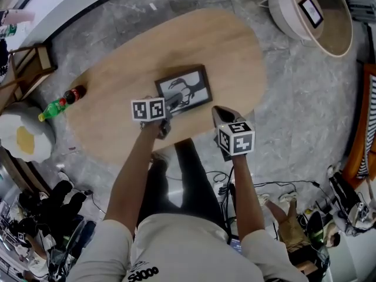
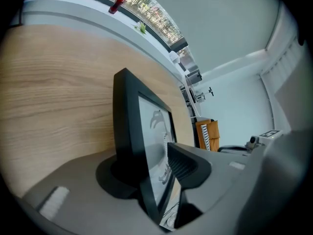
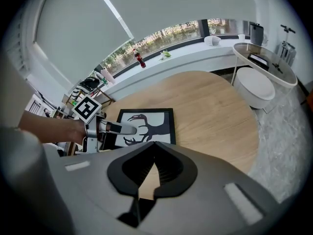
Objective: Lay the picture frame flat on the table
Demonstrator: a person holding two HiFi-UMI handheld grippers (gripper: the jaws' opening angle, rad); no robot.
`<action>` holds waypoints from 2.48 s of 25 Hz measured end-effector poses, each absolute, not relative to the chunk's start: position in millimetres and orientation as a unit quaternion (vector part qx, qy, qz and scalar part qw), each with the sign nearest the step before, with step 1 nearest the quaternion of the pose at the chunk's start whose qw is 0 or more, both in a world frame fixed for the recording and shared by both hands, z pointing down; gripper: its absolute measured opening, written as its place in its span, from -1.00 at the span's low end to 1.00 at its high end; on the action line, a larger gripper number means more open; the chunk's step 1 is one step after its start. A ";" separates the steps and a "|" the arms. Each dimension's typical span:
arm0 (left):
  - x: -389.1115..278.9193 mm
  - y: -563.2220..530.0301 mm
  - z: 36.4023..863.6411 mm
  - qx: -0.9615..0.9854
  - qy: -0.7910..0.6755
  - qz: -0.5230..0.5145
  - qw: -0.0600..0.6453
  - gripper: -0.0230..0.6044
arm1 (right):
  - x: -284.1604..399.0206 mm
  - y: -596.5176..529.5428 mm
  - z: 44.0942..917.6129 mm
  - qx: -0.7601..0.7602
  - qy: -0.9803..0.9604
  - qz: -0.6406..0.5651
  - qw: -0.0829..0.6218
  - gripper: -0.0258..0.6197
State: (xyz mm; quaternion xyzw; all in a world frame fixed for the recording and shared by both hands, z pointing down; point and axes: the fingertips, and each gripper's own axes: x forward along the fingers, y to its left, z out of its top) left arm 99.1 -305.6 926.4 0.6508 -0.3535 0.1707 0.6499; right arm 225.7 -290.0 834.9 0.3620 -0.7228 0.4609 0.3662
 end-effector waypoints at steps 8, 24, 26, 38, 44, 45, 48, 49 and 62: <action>79.3 -294.6 930.8 0.644 -0.380 0.180 0.639 -0.23 | 220.0 -289.1 840.1 0.351 -0.722 0.460 0.380 -0.91; 43.1 -265.5 942.4 0.632 -0.399 0.197 0.635 -0.15 | 188.4 -291.3 837.1 0.334 -0.739 0.448 0.376 -0.91; 38.4 -262.7 942.1 0.633 -0.400 0.194 0.633 -0.15 | 183.2 -288.0 837.3 0.331 -0.738 0.452 0.376 -0.91; 19.5 -262.8 880.7 0.699 -0.394 0.181 0.569 -0.21 | 172.1 -276.3 799.1 0.352 -0.740 0.414 0.396 -0.91; -2.0 -253.4 816.3 0.741 -0.380 0.186 0.521 -0.25 | 157.0 -273.8 741.9 0.396 -0.738 0.386 0.387 -0.91; -5.8 -250.9 805.5 0.749 -0.378 0.194 0.508 -0.28 | 154.7 -273.0 731.8 0.404 -0.736 0.385 0.384 -0.91; -16.5 -241.1 775.9 0.767 -0.380 0.210 0.472 -0.45 | 149.5 -267.4 699.3 0.421 -0.736 0.382 0.368 -0.91; -19.0 -238.6 766.0 0.771 -0.382 0.207 0.465 -0.51 | 148.9 -264.8 688.5 0.425 -0.737 0.381 0.361 -0.91; -53.1 -216.4 644.0 0.827 -0.394 0.195 0.349 -0.89 | 142.5 -219.0 567.1 0.495 -0.756 0.306 0.300 -0.91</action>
